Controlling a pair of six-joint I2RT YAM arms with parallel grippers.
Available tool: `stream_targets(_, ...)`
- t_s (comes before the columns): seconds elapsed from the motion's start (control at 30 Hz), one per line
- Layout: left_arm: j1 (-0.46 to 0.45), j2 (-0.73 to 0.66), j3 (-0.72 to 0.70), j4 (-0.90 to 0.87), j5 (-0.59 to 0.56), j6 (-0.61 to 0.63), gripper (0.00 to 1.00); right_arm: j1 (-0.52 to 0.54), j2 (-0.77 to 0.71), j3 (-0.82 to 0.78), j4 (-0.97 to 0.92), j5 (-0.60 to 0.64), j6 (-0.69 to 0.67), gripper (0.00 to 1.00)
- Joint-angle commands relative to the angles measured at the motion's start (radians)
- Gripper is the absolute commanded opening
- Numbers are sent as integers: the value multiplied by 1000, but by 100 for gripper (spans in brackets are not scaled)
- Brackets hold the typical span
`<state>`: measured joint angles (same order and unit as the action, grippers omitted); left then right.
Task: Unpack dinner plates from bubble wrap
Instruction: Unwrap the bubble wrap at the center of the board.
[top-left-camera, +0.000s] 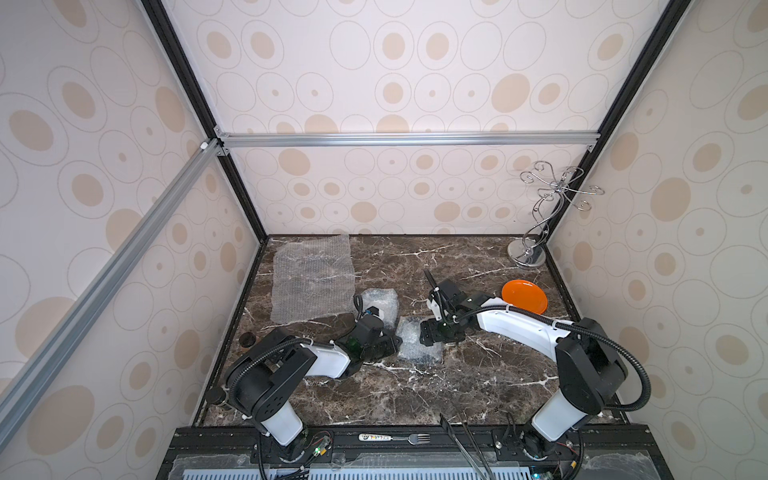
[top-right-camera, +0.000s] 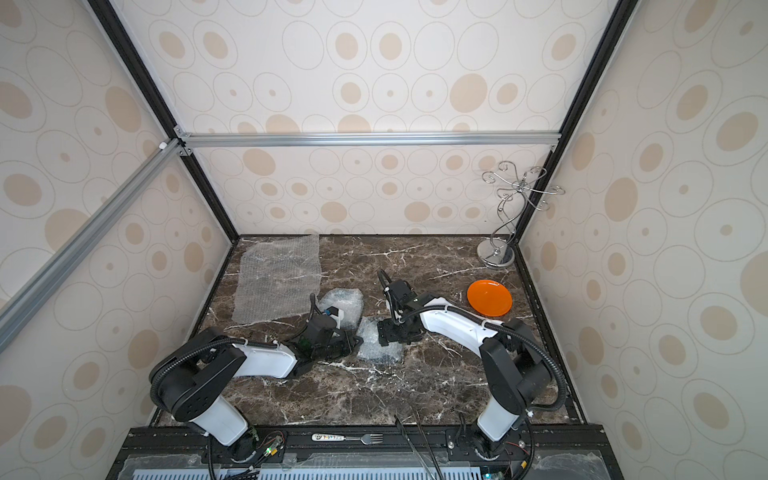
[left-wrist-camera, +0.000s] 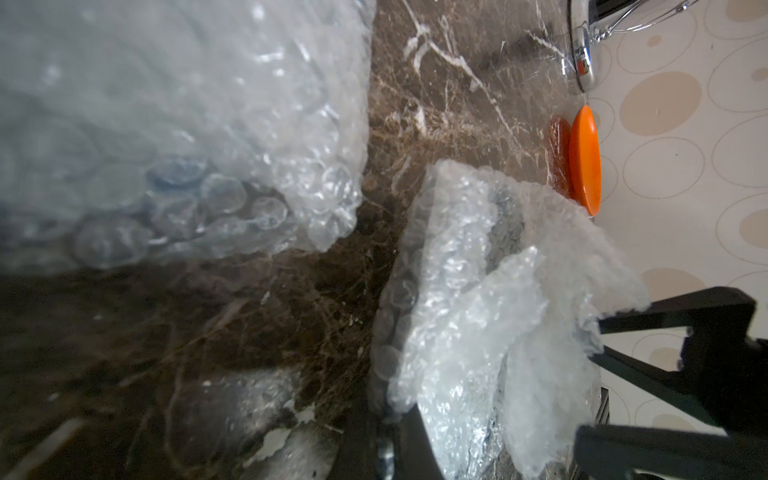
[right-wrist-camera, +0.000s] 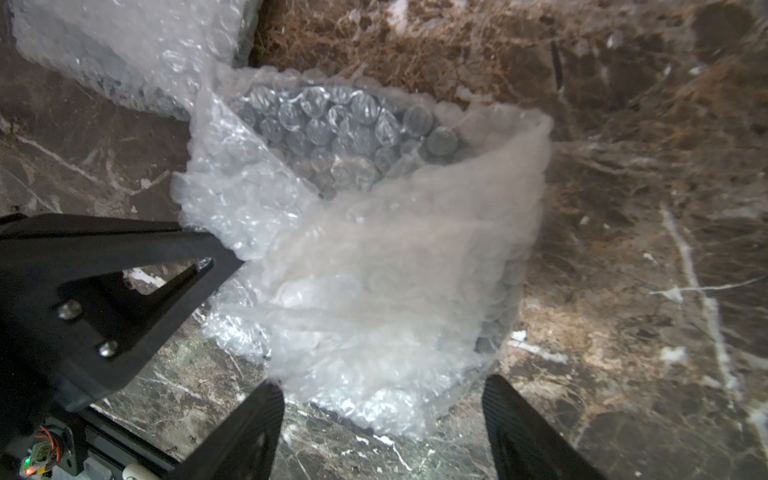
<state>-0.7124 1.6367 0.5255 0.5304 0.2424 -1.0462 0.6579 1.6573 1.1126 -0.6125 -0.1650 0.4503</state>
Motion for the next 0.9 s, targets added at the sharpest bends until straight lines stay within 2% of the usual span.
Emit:
stream_targets(0.0,-14,15,19,-13,-27,-17,1,14,39,39,5,-8,-1,79)
stream_targets(0.23,-19,7,22,-17,-36,-18,1,30,98,82,22,-8,3,79)
stream_targets(0.4,-19,14,28,-17,-33,-18,0,39,122,103,15,15,2,74)
stream_targets(0.5,-19,12,30,-17,-35,-17,0,39,124,98,13,31,4,67)
stream_targets(0.67,-19,14,33,-18,-38,-16,0,39,123,82,12,48,7,43)
stream_targets(0.77,-20,15,33,-15,-41,-18,0,39,115,75,10,60,5,32)
stream_targets(0.87,-19,12,33,-16,-43,-18,0,37,103,72,10,71,5,24)
